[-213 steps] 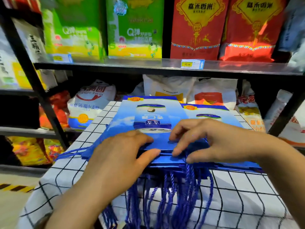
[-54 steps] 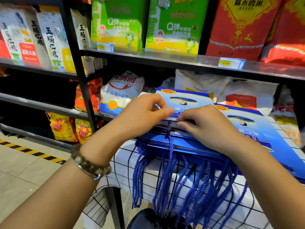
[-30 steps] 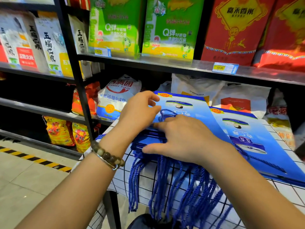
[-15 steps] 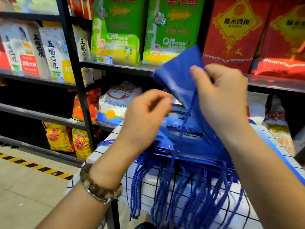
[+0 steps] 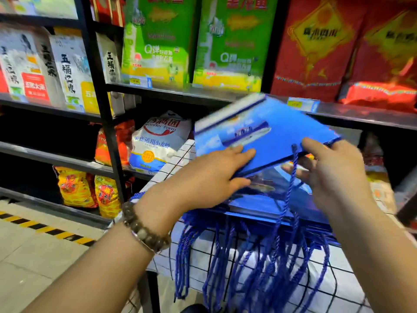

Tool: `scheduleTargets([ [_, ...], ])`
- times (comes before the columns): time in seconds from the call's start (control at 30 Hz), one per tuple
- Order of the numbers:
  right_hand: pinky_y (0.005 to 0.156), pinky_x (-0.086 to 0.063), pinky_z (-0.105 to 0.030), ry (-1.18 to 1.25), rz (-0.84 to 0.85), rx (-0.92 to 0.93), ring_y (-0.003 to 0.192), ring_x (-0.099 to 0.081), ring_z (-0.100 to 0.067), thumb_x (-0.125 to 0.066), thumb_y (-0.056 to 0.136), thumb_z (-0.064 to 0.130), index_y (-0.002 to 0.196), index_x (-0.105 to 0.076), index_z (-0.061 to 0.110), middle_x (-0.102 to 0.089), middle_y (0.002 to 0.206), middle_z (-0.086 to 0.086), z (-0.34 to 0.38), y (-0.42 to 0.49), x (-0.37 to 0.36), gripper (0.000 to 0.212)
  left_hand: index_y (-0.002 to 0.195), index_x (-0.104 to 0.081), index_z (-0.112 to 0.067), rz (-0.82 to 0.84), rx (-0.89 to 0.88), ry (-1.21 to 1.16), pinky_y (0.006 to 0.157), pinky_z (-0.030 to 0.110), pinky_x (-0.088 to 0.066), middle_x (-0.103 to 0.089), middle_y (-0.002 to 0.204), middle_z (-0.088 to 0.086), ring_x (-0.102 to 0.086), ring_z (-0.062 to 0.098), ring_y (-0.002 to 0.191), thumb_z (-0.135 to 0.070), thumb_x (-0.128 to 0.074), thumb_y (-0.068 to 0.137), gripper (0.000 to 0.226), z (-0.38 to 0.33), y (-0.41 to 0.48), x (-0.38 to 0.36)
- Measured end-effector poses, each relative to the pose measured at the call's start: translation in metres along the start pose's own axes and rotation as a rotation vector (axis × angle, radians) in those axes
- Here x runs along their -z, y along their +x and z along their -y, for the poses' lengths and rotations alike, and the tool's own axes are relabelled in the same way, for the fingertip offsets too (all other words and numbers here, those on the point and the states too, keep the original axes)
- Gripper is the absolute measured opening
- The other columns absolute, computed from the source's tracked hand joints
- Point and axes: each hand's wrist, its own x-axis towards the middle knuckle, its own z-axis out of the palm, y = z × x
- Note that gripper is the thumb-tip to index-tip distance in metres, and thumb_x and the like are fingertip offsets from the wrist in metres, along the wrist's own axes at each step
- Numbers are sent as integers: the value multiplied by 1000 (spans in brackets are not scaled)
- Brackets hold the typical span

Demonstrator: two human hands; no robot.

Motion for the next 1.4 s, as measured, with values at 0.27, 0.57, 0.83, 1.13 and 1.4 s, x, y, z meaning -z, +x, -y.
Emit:
scheduleTargets([
  [0.27, 48, -51, -26, -772, 220, -125, 64, -63, -20, -62, 85, 9, 74, -62, 11, -67, 74, -9, -2, 6, 59, 11, 141, -33, -33, 172, 82, -97, 108, 31, -28, -35, 148, -6, -34, 19, 134, -34, -39, 97, 44, 8, 1, -19],
  [0.57, 82, -31, -4, -1212, 777, 494, 98, -45, 8, -75, 73, 25, 93, -66, 47, -47, 103, 27, -11, -1, 48, 31, 138, -36, -36, 245, 100, -75, 107, 31, -29, -38, 146, -8, -34, 17, 133, -38, -36, 98, 41, 9, 1, -23],
  [0.83, 55, -39, -8, -801, 534, 320, 51, -53, 0, -58, 86, 9, 68, -59, 22, -62, 54, 8, -6, 18, 19, 22, 120, -57, -35, 251, 123, -396, 101, 29, -36, -57, 127, -10, -50, 10, 115, -49, -35, 92, 38, 4, -5, -6],
  [1.13, 37, -35, -11, -558, 210, 129, 33, -48, -7, -56, 89, 11, 62, -54, 9, -53, 38, 4, -21, 38, 1, 28, 74, -69, -21, 164, 257, -799, 64, 16, -39, -62, 65, -6, -51, 4, 62, -27, -70, 79, 8, -12, 1, 2],
  [1.4, 57, -43, -20, -749, 138, 133, 54, -56, -11, -66, 83, 22, 84, -63, 14, -62, 70, 0, -23, 41, 11, 9, 62, -64, -17, 105, 323, -756, 55, 14, -39, -59, 58, -6, -50, 5, 55, -22, -66, 82, 21, -14, 14, -2],
])
